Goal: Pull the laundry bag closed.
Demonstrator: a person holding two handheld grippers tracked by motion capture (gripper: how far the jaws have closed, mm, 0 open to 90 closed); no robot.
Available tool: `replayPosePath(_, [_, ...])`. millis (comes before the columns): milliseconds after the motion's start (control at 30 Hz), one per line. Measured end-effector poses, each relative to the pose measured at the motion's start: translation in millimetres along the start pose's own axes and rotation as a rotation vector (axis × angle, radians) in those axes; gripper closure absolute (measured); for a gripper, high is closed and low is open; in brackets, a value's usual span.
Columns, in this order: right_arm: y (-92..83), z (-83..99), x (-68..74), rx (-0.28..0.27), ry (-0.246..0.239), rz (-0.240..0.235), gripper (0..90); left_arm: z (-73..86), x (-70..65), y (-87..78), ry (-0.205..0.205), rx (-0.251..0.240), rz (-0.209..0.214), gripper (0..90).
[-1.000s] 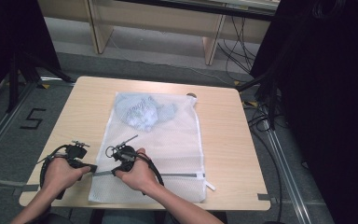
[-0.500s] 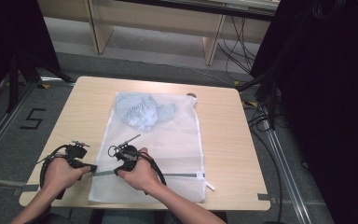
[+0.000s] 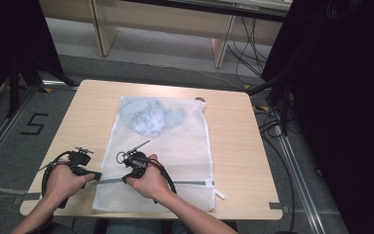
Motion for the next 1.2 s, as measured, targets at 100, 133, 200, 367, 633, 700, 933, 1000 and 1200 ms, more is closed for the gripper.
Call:
replayPosePath(100, [-0.3, 0.5, -1.4, -0.002, 0.002, 0.006, 87.0, 0.0, 0.0, 0.0, -0.001, 0.0, 0.001, 89.7])
replayPosePath(133, [-0.6, 0.6, -2.6, -0.001, -0.004, 0.008, 87.0, -0.1, 0.0, 0.0, 0.0, 0.0, 0.0, 89.7])
replayPosePath(200, [-1.6, 0.8, -2.6, 0.002, 0.004, 0.014, 87.0, -0.1, 0.0, 0.0, 0.001, 0.0, 0.0, 89.7])
replayPosePath(367, [-2.6, 1.4, -3.4, 0.008, 0.007, 0.023, 87.0, 0.0, -0.6, 0.1, 0.002, -0.005, -0.009, 89.7])
replayPosePath(633, [-4.3, 3.9, -8.8, 0.001, 0.011, 0.022, 87.0, -0.1, -0.7, 0.1, 0.003, -0.004, -0.01, 89.7])
replayPosePath(700, [-5.2, 3.8, -9.8, 0.001, 0.013, 0.016, 87.0, -0.2, -0.7, 0.2, 0.003, -0.004, -0.01, 89.7])
replayPosePath(933, [-5.7, 4.5, -10.3, -0.006, 0.021, 0.019, 87.0, 0.0, -0.2, 0.0, 0.0, 0.0, -0.001, 89.7])
replayPosePath(1000, [-6.7, 5.6, -9.7, 0.005, 0.04, 0.025, 87.0, -0.1, -0.6, 0.0, 0.001, -0.003, -0.009, 89.7])
replayPosePath(1200, [-8.4, 6.1, -10.6, 0.005, 0.05, 0.028, 87.0, -0.2, -0.2, 0.0, 0.0, 0.001, -0.002, 89.7])
Point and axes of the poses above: each handheld gripper's, and its own axes: y roughly forward along the jaws, z roughly out of its underside, x roughly to its left, the point moved 1 cm from there along y, roughly forward along the jaws, and after that the axes turned 10 degrees about y, right-handed, at the moved point
